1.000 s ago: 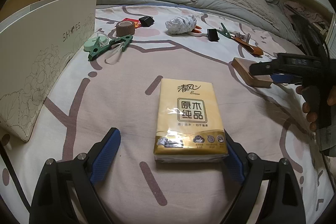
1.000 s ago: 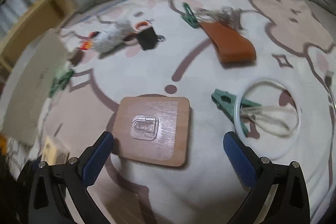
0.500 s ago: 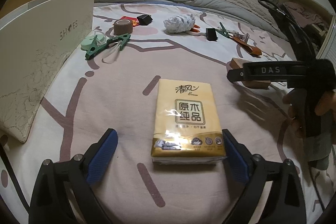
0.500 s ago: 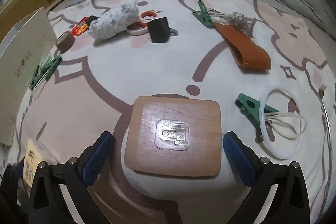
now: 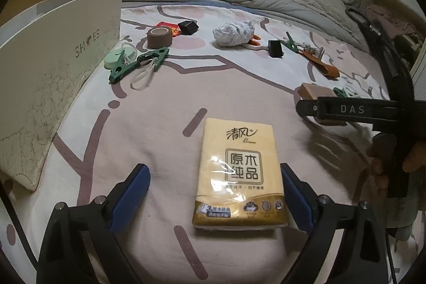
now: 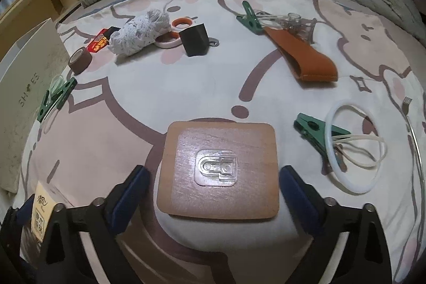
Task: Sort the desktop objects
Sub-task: 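Straddle the wooden square pad with the right tool and close on it, then close the left tool on the yellow tissue pack, then lift the tissue pack with the left tool while the right tool carries the wooden pad toward the box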
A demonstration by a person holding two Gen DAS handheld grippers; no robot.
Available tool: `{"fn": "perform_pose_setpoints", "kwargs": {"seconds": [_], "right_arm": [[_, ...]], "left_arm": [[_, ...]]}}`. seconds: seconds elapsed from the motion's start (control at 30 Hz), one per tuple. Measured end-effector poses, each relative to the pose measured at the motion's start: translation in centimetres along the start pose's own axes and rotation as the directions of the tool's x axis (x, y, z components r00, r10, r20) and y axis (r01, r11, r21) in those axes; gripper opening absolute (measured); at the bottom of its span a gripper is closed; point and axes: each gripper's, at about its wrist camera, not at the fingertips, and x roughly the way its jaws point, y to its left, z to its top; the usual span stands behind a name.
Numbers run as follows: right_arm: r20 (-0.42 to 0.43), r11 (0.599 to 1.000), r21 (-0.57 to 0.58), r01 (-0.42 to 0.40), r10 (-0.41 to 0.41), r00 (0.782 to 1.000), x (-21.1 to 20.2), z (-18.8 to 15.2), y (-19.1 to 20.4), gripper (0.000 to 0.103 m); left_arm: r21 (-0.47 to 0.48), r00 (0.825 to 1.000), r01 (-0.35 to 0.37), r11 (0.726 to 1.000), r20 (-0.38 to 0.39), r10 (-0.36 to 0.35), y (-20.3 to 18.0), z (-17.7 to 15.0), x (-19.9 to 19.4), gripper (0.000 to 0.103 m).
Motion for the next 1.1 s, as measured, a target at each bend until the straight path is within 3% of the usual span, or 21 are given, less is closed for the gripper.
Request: {"fn": "perform_pose_setpoints", "kwargs": {"seconds": [0.1,0.17,0.37,0.43,0.77,1.1], "right_arm": [[0.012,1.000,0.002,0.014,-0.014,1.000,-0.3,0.2,0.1,0.077],[0.010,1.000,0.011,0.006,-0.006,1.000,-0.3,0.4,-0.1,0.077],[0.008,1.000,-0.021,0.017,-0.016,1.000,-0.6,0.1,0.2,0.077],[0.008,0.999,-0.029,0.020,-0.020,1.000,-0.9,0.0,0.2,0.077],[0.015,0.999,-0.042,0.030,-0.029,0.999,-2.5,-0.1,0.5,0.077],[0.091,0.999,-0.047,0.026,-0.021,0.996,-6.4,1.1,1.1,0.077]], "left_arm": [[0.024,1.000,-0.012,1.000,-0.005,0.012,-0.5,0.1,0.1,0.091],[0.034,1.000,-0.014,0.999,-0.006,0.014,-0.7,0.3,0.1,0.087],[0.043,1.000,-0.019,0.999,-0.009,0.019,-1.0,0.6,0.1,0.066],[0.045,1.000,-0.020,0.999,-0.007,0.020,-1.1,0.7,-0.1,0.053],[0.021,1.000,0.001,1.000,-0.002,-0.001,-0.8,1.5,-1.4,0.052],[0.027,0.999,0.008,1.000,0.052,-0.009,-0.9,3.0,-3.6,0.052]]}}
